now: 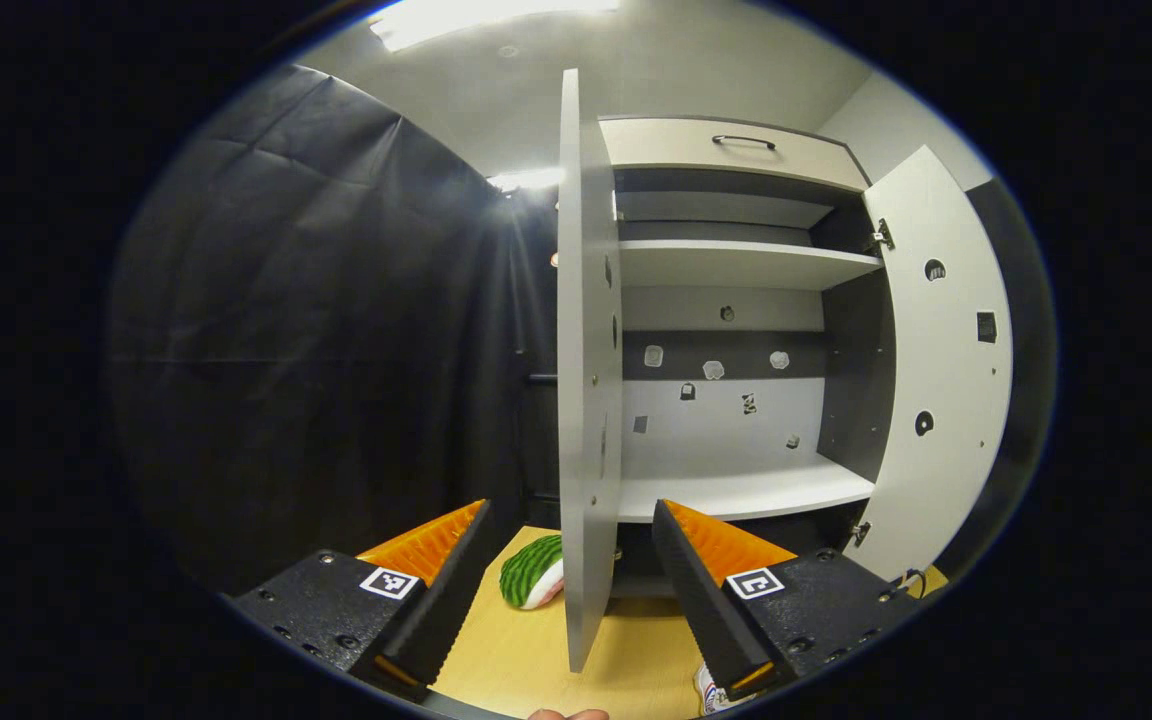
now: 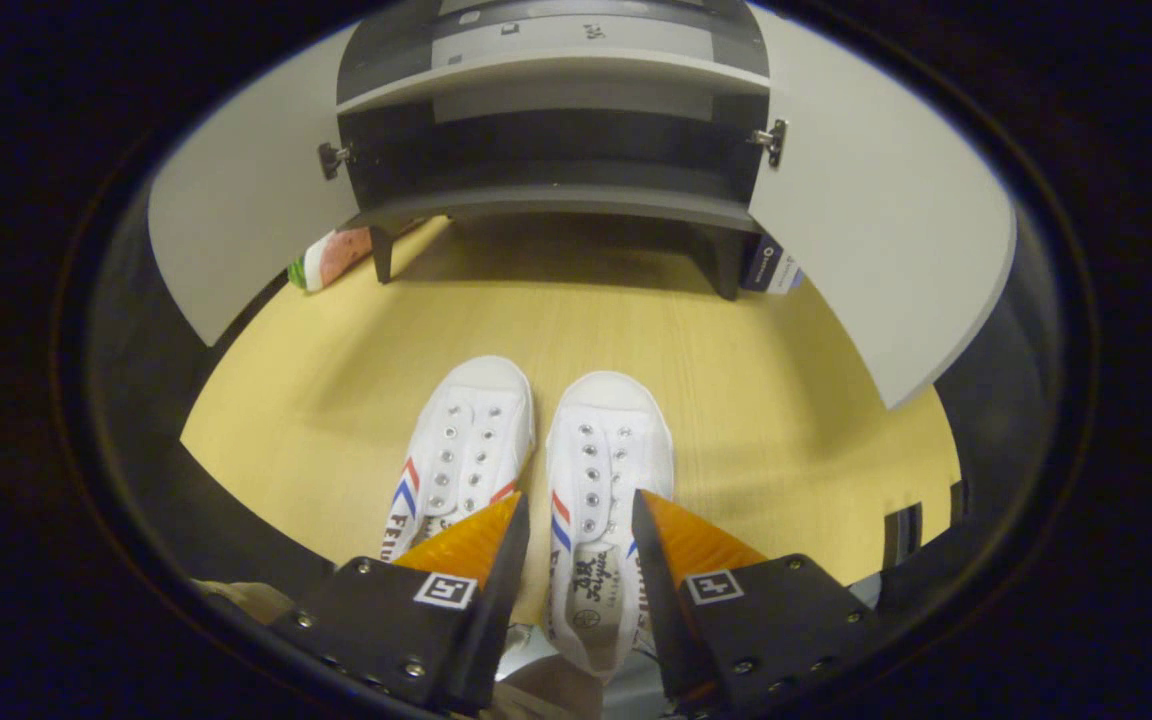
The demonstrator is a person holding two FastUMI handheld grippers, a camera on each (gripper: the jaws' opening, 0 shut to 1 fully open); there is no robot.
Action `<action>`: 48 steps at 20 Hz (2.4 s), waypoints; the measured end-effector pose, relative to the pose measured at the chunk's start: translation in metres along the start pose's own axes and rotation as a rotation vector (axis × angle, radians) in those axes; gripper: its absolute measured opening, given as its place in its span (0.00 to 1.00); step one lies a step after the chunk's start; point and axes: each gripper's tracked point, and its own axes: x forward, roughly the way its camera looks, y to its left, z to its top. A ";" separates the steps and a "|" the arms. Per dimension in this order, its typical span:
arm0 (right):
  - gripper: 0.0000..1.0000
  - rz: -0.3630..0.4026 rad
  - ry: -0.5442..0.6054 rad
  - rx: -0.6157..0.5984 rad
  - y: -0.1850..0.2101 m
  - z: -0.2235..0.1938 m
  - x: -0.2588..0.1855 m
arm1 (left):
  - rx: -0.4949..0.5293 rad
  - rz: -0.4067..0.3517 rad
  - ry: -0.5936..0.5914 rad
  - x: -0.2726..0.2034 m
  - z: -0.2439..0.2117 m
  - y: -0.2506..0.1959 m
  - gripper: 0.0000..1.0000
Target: Grab one shoe with the right hand and put it into the shoe cabinet, grab the other shoe with the left hand and put it into the shoe cabinet; then close the right door with the right hand and the left door with the left hand.
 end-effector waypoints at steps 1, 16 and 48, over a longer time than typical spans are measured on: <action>0.61 -0.001 0.014 -0.004 0.000 -0.002 0.005 | 0.000 0.006 0.001 -0.001 -0.001 0.002 0.93; 0.19 -0.037 0.073 -0.132 0.011 -0.024 0.046 | -0.035 0.072 0.036 0.015 -0.017 0.031 0.96; 0.04 0.116 -0.563 0.129 0.019 0.300 -0.147 | -0.047 0.137 0.045 -0.001 -0.022 0.071 0.96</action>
